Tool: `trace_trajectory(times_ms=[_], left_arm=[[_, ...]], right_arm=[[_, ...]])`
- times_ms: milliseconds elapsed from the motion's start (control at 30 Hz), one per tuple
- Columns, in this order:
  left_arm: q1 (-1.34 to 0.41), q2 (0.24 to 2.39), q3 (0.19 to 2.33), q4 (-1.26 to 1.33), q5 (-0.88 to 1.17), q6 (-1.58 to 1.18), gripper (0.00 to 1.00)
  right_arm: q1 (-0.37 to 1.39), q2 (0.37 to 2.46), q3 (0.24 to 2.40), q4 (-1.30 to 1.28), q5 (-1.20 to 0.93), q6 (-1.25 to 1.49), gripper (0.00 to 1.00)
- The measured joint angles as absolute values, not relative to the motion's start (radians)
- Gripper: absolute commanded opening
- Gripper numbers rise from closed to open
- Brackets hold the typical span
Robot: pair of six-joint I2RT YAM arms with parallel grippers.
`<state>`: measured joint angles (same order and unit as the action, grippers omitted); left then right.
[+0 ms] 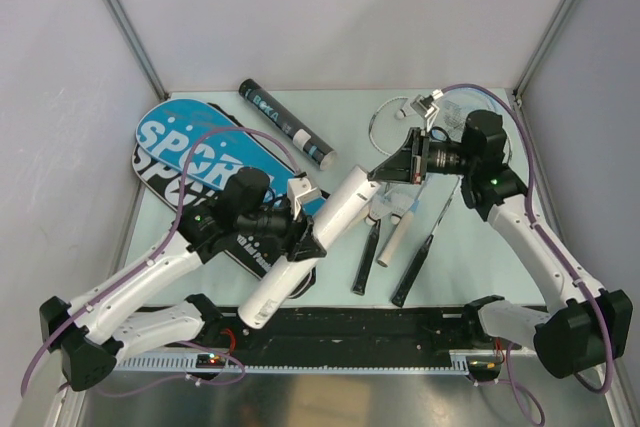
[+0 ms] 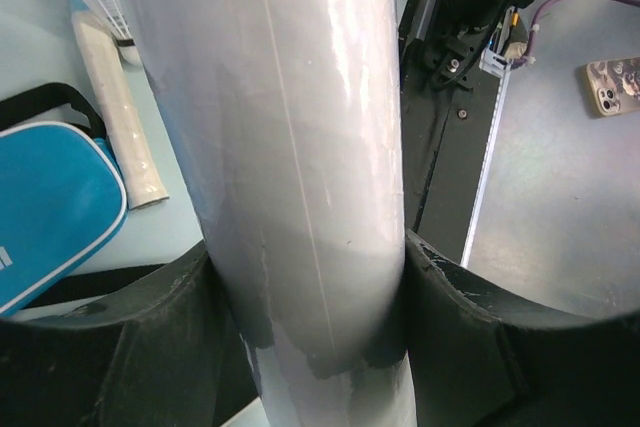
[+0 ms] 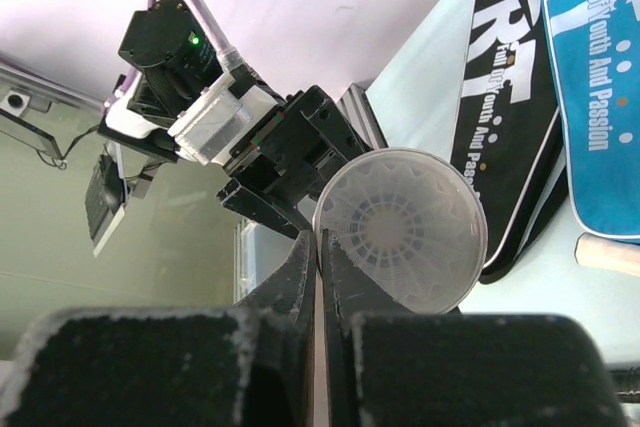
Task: Pack up the badminton gear
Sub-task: Open the lid of the shuttle tube, then place the lid at the center of the board.
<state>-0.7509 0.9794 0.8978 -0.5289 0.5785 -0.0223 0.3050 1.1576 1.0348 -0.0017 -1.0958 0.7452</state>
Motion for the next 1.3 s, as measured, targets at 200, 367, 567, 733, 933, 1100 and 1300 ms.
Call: trace_trajectory(times_ms=[200,367,567,733,933,1100,1300], left_arm=[[-0.751,0.971,0.898,-0.501,0.574,-0.022,0.38],[-0.751,0.965,0.898,-0.493,0.572,-0.018,0.37],[-0.752,0.961,0.898,-0.559,0.559,-0.015,0.37],[-0.752,0.961,0.898,-0.606,0.547,-0.015,0.37],[-0.752,0.961,0.898,-0.618,0.541,-0.015,0.4],[-0.752,0.955,0.898,-0.623,0.505,-0.016,0.41],[-0.752,0.892,0.898,-0.631,0.441,-0.017,0.41]], right_arm=[[0.283,1.147,1.034,0.023,-1.116,0.786,0.0],[0.278,1.133,1.034,0.03,-1.118,0.799,0.0],[0.234,1.104,1.034,0.054,-1.095,0.825,0.0],[0.207,1.069,1.034,0.066,-1.079,0.837,0.0],[0.176,1.048,1.035,-0.016,-1.006,0.794,0.0],[0.131,1.016,1.034,-0.192,-0.797,0.725,0.0],[0.1,0.968,0.962,-0.348,-0.468,0.712,0.0]])
